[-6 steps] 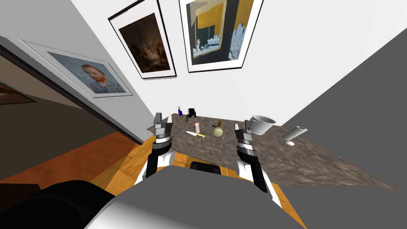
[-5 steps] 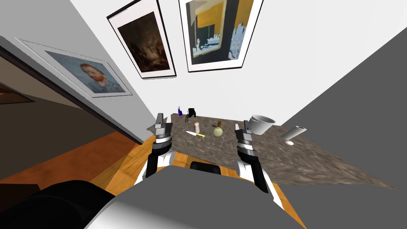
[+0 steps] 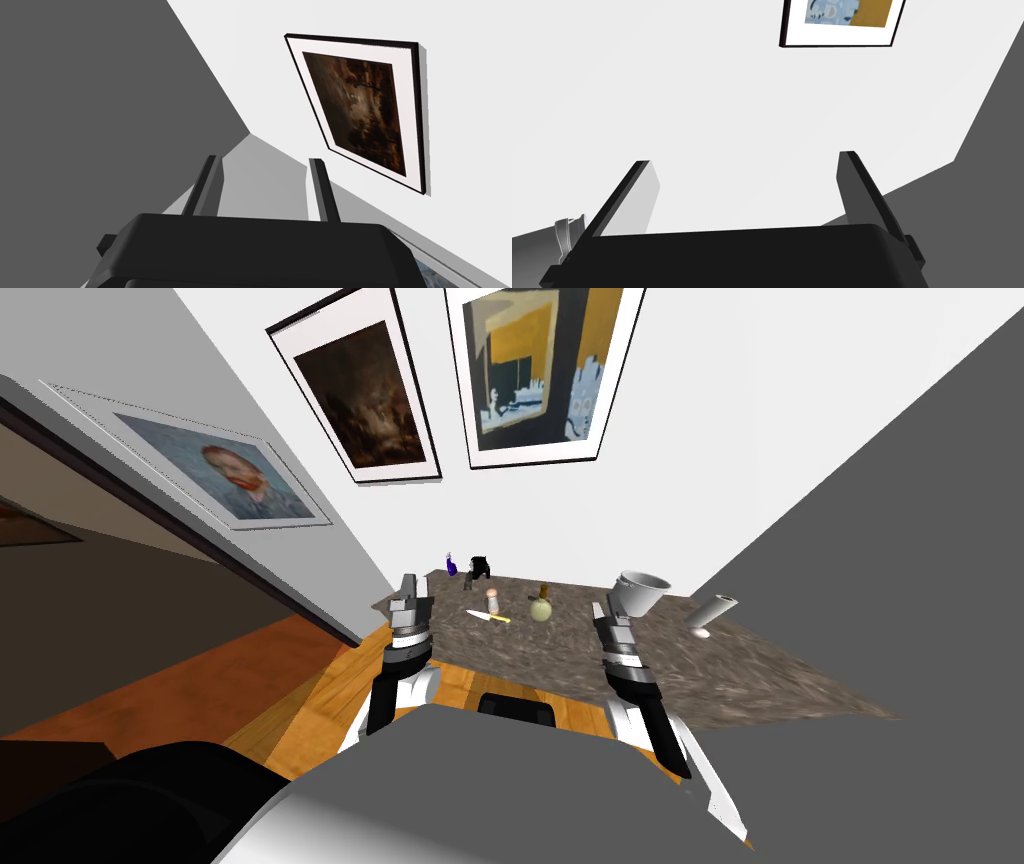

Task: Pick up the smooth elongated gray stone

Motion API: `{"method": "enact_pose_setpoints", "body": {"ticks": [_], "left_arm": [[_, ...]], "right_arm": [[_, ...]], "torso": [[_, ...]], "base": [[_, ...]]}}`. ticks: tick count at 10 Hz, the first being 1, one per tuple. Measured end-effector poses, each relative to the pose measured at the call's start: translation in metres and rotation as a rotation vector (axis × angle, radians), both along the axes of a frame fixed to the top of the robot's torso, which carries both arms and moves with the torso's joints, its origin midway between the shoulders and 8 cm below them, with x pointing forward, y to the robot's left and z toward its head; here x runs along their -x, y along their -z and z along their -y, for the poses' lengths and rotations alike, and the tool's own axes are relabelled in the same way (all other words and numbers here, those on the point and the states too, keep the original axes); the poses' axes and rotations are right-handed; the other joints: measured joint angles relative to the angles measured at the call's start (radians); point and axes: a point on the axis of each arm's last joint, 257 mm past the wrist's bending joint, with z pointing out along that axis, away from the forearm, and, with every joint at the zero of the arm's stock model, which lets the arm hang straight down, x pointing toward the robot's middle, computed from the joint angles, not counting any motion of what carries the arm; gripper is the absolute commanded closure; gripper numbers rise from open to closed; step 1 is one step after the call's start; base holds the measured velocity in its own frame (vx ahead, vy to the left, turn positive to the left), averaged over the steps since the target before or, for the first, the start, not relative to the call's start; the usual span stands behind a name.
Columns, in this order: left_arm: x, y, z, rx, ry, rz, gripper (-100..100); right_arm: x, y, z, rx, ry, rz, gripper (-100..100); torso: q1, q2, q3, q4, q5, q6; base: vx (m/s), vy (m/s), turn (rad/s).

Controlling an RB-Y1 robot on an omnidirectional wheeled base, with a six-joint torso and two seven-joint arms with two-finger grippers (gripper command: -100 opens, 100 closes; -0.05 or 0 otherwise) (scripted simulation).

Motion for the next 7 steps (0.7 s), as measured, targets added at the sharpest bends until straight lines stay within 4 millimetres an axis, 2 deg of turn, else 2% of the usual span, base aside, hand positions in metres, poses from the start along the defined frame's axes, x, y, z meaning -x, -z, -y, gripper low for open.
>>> {"method": "enact_pose_setpoints", "body": {"ticks": [7], "left_arm": [[0.000, 0.000, 0.000, 0.000, 0.000, 0.000, 0]], "right_arm": [[-0.013, 0.033, 0.009, 0.294, -0.012, -0.064, -100]], "torso": [[-0.001, 0.001, 0.001, 0.000, 0.000, 0.000]], "base": [[-0.148, -0.067, 0.026]]}}
